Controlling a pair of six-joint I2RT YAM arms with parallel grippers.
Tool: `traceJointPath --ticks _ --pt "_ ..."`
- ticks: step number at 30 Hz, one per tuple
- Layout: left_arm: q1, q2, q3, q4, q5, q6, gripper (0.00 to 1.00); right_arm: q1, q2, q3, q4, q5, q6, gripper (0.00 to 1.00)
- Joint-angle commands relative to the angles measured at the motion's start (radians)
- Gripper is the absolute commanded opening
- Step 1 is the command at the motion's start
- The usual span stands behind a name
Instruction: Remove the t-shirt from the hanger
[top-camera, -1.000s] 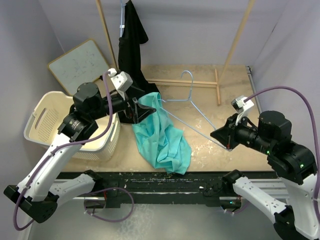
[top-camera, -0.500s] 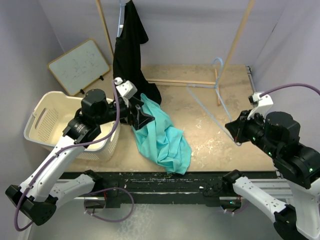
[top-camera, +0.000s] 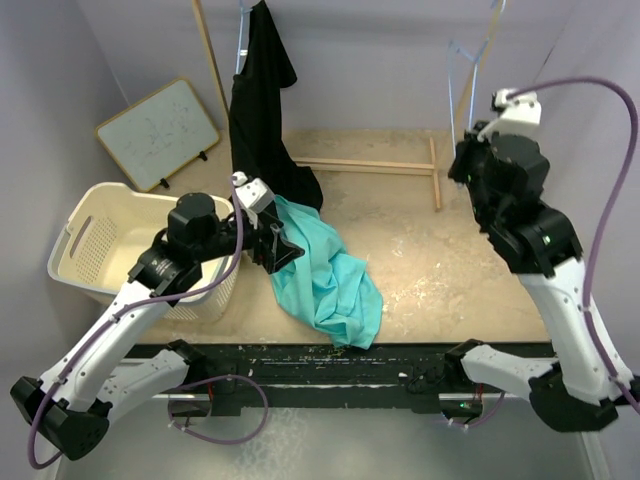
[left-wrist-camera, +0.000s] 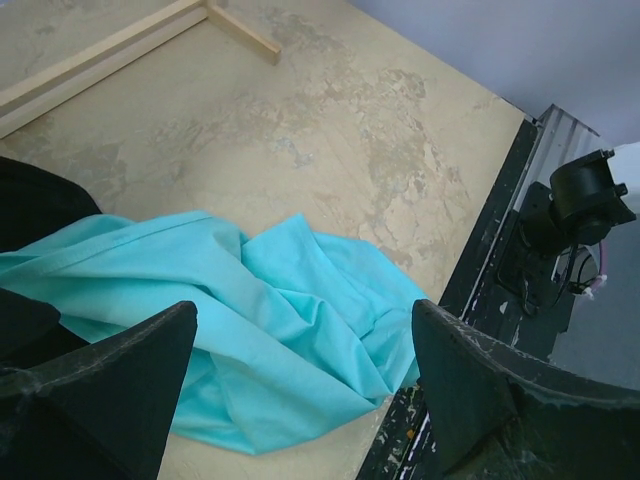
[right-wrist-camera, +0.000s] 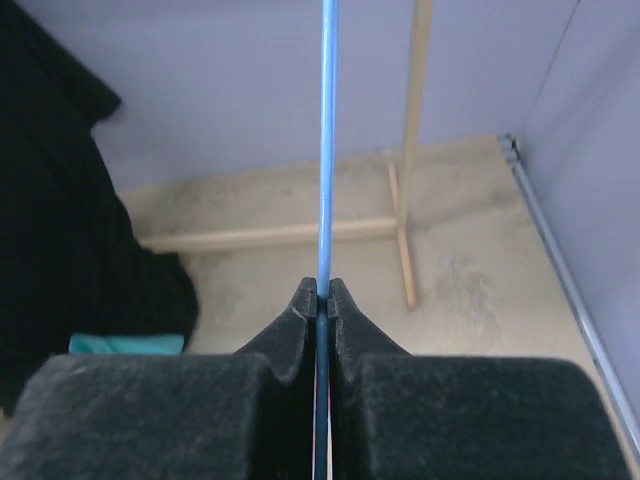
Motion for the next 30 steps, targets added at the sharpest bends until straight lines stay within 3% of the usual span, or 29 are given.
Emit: traceJointPath --ticks 1,7,14,30 --pt "-0.003 -0.03 -0.007 0.042 0.022 -0.013 0.9 -0.057 0.132 0.141 0.222 -0.007 -0.086 0.0" --pt "-0.003 -0.045 -0.015 0.036 0.037 -0.016 0.9 -0.22 0.237 0.232 0.271 -0.219 -0.078 0.0" --pt "-0.003 -0.046 -0.018 0.046 0.059 -0.024 0.9 -0.28 0.293 0.264 0.314 -0.356 -0.068 0.0" --pt "-0.002 -0.013 -0.015 0.022 0.071 -0.032 0.91 -0.319 0.452 0.356 0.251 -0.439 -0.036 0.0"
